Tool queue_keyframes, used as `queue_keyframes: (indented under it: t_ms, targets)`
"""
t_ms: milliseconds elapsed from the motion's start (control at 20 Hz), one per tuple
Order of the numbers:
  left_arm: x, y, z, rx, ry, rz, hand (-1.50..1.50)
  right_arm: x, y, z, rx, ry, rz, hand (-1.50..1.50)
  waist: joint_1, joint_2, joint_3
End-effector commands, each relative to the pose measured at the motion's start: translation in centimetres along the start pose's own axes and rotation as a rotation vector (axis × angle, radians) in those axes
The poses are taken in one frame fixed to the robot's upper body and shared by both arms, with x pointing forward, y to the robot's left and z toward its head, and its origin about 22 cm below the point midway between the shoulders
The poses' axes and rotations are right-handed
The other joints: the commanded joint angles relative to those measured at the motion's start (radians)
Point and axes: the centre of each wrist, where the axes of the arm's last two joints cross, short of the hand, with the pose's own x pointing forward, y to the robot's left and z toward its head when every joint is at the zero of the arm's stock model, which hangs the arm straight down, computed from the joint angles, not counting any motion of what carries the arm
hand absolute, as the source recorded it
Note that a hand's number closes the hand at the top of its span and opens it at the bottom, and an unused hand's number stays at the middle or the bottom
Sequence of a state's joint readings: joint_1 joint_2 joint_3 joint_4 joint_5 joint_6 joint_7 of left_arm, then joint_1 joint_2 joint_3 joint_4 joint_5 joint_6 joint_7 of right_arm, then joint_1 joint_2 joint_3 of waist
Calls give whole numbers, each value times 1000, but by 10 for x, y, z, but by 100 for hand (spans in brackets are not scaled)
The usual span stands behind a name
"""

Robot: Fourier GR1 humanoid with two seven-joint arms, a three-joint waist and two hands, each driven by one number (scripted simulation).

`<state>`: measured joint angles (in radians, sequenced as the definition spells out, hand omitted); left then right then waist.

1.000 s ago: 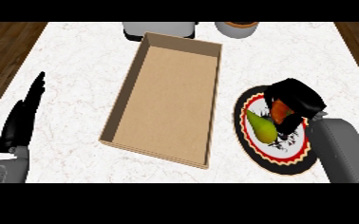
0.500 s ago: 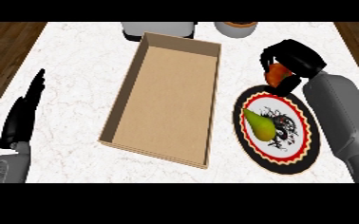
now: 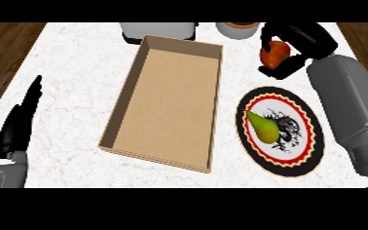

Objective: Pick the tomato from the plate and place it in the cardboard box

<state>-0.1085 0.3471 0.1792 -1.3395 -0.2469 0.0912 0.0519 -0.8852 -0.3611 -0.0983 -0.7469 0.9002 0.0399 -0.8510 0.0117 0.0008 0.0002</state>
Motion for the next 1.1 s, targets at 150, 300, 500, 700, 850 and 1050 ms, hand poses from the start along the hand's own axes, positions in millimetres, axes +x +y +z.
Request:
queue_keyframes:
  t_ms: [150,300,500,700,850,1050]
  targets:
    - [-9,-1,4,5,32,6,0,49,5,-60,16,-114,-177,150,-14,-5,-1]
    - [-14,13,0,9,20,7,0,70,8,-87,33,-100,-241,150,-10,-3,-1]
    - [-7,17,9,-7,10,12,0,106,5,-117,26,-73,-336,150,-5,-6,0]
    - [-1,-4,4,-14,4,5,0,131,7,-144,56,-22,-409,150,0,-2,-1]
    - [3,7,-7,-11,-11,-3,0,141,21,-162,79,33,-422,150,24,4,-1]
    - [3,-14,-3,-38,-22,-5,0,147,40,-174,95,55,-436,150,37,8,-1]
